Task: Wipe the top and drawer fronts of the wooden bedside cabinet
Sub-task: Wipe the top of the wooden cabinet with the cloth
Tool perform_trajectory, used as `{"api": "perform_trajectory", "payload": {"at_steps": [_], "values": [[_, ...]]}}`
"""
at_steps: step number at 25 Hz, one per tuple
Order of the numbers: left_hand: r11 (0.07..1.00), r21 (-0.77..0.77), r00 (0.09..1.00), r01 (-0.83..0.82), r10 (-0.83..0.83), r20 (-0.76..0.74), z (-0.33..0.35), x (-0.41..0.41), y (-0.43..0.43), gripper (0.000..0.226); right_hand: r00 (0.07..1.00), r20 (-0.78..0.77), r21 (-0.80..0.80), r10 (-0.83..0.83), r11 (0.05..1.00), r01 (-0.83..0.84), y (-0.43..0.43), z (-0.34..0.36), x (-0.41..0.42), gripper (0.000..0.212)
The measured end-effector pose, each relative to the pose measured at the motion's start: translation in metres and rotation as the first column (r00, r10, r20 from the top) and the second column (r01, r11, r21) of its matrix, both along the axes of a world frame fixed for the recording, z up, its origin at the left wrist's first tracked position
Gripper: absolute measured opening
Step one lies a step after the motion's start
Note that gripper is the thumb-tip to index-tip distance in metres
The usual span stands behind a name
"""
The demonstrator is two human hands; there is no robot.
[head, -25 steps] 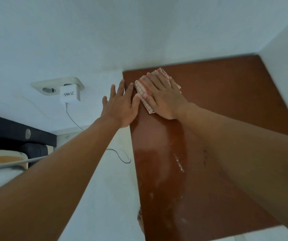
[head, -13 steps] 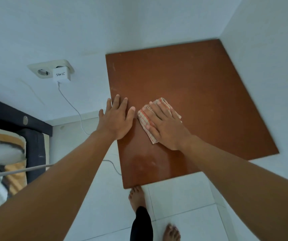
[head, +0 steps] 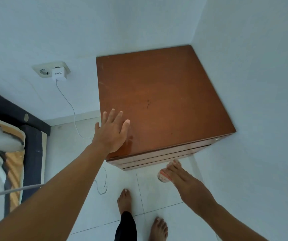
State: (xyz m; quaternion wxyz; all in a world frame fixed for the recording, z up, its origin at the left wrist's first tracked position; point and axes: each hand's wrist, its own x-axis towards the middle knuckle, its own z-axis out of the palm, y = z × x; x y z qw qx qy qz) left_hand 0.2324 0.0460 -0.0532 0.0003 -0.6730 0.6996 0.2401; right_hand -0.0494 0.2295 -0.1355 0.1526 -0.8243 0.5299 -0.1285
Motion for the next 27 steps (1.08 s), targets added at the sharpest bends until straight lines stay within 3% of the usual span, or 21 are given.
{"api": "perform_trajectory", "payload": {"at_steps": [4, 7, 9, 12, 15, 17, 19, 21, 24, 27], "values": [[1.000, -0.029, 1.000, 0.006, -0.005, 0.029, 0.000, -0.013, -0.003, 0.065, 0.995, 0.101, -0.072, -0.023, 0.997, 0.030, -0.031, 0.030, -0.012, 0.065], [0.999, -0.038, 1.000, 0.015, -0.014, 0.028, 0.002, -0.025, -0.004, 0.066, 0.965, 0.202, -0.132, -0.165, 0.972, 0.194, -0.103, 0.054, 0.000, 0.046], [0.998, -0.052, 0.999, 0.029, -0.028, 0.031, 0.002, -0.031, -0.006, 0.068, 0.963, 0.118, -0.079, -0.242, 0.964, 0.252, -0.154, 0.053, 0.002, 0.042], [0.998, -0.048, 0.999, 0.033, -0.031, 0.035, 0.001, -0.034, -0.006, 0.074, 0.973, -0.177, 0.063, -0.149, 0.985, 0.163, -0.191, 0.021, 0.001, 0.048], [0.999, -0.029, 0.998, 0.032, -0.031, 0.048, -0.003, -0.028, -0.005, 0.069, 0.944, -0.324, 0.050, -0.061, 0.995, 0.082, -0.165, -0.006, -0.006, 0.058], [1.000, -0.014, 0.999, 0.023, -0.022, 0.045, -0.005, -0.022, -0.006, 0.067, 0.938, -0.338, 0.038, -0.079, 0.995, 0.097, -0.123, -0.004, -0.013, 0.071], [1.000, -0.001, 0.999, 0.010, -0.010, 0.051, -0.003, -0.017, -0.009, 0.067, 0.947, -0.320, 0.044, -0.026, 0.998, 0.042, -0.078, 0.008, -0.020, 0.078], [1.000, -0.007, 0.998, 0.004, -0.003, 0.063, 0.001, -0.015, -0.012, 0.067, 0.966, -0.253, 0.118, 0.054, 0.993, -0.025, -0.031, 0.019, -0.023, 0.073], [1.000, -0.013, 0.998, 0.005, -0.004, 0.062, 0.007, -0.012, -0.017, 0.067, 0.987, -0.123, 0.193, -0.105, 0.973, 0.127, 0.005, 0.032, -0.018, 0.070], [1.000, -0.002, 0.998, 0.007, -0.006, 0.069, 0.010, -0.010, -0.019, 0.067, 0.990, -0.077, 0.151, -0.115, 0.981, 0.125, -0.023, 0.051, -0.004, 0.065]]}}
